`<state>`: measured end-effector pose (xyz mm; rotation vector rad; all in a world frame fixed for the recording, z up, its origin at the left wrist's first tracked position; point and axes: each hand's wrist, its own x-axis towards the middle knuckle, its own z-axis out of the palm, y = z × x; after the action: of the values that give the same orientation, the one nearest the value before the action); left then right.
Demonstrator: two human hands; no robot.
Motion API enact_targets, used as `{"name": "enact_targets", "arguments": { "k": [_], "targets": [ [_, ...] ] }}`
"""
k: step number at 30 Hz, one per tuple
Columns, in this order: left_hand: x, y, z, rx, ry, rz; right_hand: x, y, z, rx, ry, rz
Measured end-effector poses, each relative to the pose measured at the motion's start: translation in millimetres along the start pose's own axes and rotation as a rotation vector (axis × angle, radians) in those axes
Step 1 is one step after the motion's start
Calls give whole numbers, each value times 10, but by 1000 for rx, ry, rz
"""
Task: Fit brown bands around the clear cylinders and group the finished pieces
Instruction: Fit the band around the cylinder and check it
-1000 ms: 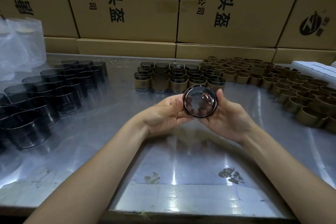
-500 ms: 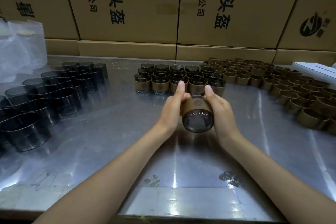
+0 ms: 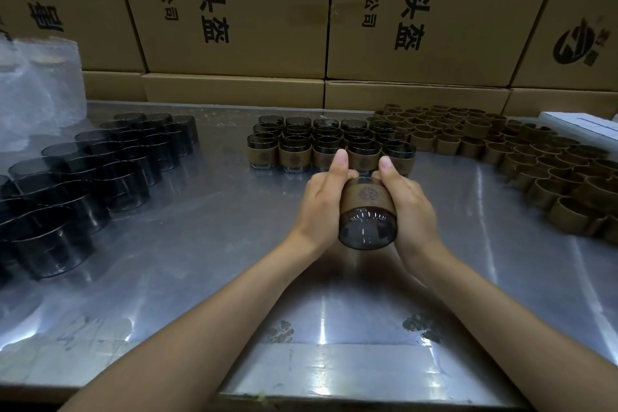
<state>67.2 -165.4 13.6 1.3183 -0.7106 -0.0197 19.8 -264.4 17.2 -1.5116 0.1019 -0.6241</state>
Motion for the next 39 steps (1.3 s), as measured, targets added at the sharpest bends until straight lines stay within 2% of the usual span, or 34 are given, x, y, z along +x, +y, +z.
{"name": "enact_targets", "arguments": {
  "k": [6,10,15,19,22,25,32,36,39],
  "targets": [
    [0,9,-22,20,-24,10,21,48,-6,23,5,-22],
    [48,-17,-103,229,-59,48,75,90,-7,-37,-88,-103],
    [55,-100,-251,725,-159,290,241,219,-180,-503,-109,-382],
    [100,-134,-400,943,-215,336,302,321,-238,-626,-201,-345],
    [115,-153,-519,1010,-161,310,335,350,-272,-752,-258,-335],
    [148,-161,-657,1088,-67,215,388,330,-400,-889,-140,-318],
    [219,-245,-941,1178,347,-25,716,243,-1288,-1332,405,-62],
    [260,-297,-1004,1189,465,-102,860,159,-1793,-1499,529,72],
    [273,-313,-1019,1227,495,-123,941,102,-2041,-1621,547,160]
  ]
}}
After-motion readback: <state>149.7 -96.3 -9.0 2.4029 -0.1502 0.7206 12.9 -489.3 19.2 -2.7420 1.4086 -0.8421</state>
